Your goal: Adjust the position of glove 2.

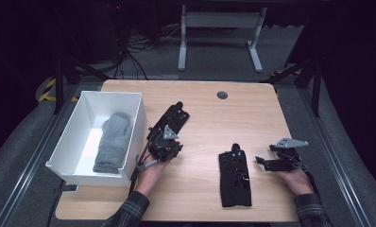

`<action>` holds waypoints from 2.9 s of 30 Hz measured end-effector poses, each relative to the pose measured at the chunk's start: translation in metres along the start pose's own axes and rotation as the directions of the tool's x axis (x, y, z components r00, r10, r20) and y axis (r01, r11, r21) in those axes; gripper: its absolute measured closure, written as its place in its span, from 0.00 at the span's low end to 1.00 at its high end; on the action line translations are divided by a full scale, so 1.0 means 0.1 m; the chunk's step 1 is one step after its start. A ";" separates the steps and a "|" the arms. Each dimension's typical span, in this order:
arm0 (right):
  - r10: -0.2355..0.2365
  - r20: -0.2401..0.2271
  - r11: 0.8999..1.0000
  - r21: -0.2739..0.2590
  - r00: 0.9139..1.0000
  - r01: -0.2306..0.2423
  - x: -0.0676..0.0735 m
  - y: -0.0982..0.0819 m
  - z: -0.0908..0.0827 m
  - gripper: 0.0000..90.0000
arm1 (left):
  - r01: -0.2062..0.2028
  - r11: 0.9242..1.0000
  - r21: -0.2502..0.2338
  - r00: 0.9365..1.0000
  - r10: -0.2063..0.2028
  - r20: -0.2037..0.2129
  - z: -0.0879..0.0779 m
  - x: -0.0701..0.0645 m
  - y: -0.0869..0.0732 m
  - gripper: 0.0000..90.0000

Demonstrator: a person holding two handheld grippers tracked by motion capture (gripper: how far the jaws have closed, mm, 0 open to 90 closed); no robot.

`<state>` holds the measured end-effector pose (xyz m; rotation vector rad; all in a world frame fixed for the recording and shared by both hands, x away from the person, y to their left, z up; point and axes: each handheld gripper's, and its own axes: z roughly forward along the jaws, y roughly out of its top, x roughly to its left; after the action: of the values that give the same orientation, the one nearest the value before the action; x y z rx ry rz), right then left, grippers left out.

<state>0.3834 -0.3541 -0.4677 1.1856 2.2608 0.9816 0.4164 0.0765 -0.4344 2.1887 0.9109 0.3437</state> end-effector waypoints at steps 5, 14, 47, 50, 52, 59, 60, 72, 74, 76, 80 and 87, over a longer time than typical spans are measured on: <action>-0.001 0.000 1.000 0.000 1.000 0.001 0.00 0.00 0.00 0.20 | 0.034 0.999 -0.006 0.999 -0.035 -0.029 0.09 0.16 0.11 1.00; -0.001 0.001 1.000 0.001 1.000 0.001 0.00 0.00 0.00 0.20 | 0.068 0.998 0.017 0.994 -0.067 -0.085 0.36 0.44 0.21 1.00; -0.001 -0.001 1.000 0.000 1.000 0.001 0.00 0.00 0.00 0.19 | 0.025 0.996 0.090 0.983 -0.041 0.176 0.43 -0.03 0.07 1.00; -0.001 -0.001 1.000 0.000 1.000 0.001 0.00 0.00 0.00 0.19 | 0.008 0.995 0.095 0.979 -0.027 0.204 0.43 -0.13 0.08 1.00; -0.001 -0.001 1.000 0.000 1.000 0.001 0.00 0.00 0.00 0.19 | -0.007 0.995 0.100 0.975 -0.016 0.220 0.44 -0.19 0.09 1.00; -0.002 0.000 1.000 0.001 1.000 0.002 0.00 0.00 0.00 0.19 | -0.045 0.994 0.102 0.966 0.017 0.259 0.47 -0.40 0.12 1.00; -0.002 0.000 1.000 0.001 1.000 0.002 0.00 0.00 0.00 0.19 | -0.048 0.994 0.103 0.964 0.019 0.266 0.47 -0.42 0.12 1.00; -0.002 -0.002 1.000 0.001 1.000 0.002 0.00 0.00 0.00 0.19 | -0.016 0.999 0.049 0.980 0.006 0.201 0.30 -0.16 0.33 1.00; -0.002 -0.002 1.000 0.001 1.000 0.002 0.00 0.00 0.00 0.19 | 0.000 1.000 0.029 0.983 -0.006 0.181 0.29 -0.08 0.35 1.00; -0.002 -0.002 1.000 0.002 1.000 0.002 0.00 0.00 0.00 0.19 | 0.016 0.999 0.040 0.987 -0.022 0.162 0.30 0.01 0.35 1.00; -0.002 -0.002 1.000 0.001 1.000 0.002 0.00 0.00 0.00 0.19 | 0.040 0.998 0.047 0.989 -0.047 0.141 0.35 0.15 0.34 1.00; -0.002 -0.002 1.000 0.000 1.000 0.002 0.00 0.00 0.00 0.19 | 0.027 0.993 0.118 0.989 -0.044 0.142 0.51 0.16 0.26 1.00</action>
<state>0.3834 -0.3540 -0.4678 1.1831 2.2636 0.9824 0.4655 0.0481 -0.4524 2.2669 0.9082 0.1147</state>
